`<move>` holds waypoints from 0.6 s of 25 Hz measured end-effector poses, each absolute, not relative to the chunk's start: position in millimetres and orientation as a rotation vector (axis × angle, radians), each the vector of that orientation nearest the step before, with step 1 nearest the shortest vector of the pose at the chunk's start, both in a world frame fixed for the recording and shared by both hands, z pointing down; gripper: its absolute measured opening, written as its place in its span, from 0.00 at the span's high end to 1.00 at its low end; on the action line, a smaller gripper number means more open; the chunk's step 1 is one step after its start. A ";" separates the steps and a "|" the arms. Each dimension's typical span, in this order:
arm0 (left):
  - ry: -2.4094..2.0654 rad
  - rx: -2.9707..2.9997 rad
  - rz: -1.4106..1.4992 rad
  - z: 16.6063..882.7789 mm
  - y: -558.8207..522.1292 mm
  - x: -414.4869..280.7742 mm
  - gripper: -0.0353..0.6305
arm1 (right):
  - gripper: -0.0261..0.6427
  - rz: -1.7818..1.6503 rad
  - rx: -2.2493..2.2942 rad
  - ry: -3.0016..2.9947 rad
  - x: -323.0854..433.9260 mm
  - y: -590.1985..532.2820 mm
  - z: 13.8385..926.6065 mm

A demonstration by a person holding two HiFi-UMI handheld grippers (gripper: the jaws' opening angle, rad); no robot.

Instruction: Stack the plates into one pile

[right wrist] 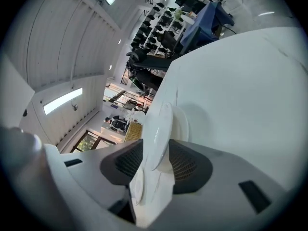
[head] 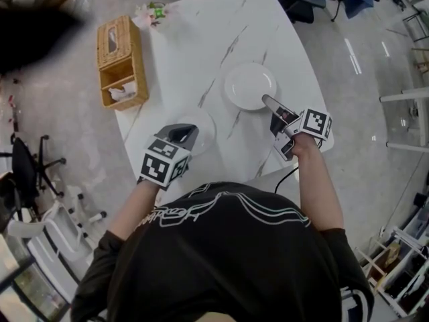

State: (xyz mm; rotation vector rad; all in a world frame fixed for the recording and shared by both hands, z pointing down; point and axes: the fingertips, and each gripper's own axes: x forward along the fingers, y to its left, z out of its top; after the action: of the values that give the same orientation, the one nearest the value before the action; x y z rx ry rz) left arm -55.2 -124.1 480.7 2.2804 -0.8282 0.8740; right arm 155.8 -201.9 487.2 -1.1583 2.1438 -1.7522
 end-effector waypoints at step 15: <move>-0.896 2.284 0.866 480.3 -119.7 -62.6 0.91 | 0.49 -1.343 -1.230 3.246 123.8 -178.6 504.8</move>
State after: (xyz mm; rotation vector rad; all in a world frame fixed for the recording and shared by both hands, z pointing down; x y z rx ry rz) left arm -62.6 -119.7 480.3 2.2845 -0.8962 0.8665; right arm 123.8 -178.6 504.8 -1.2299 3.2462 -1.3429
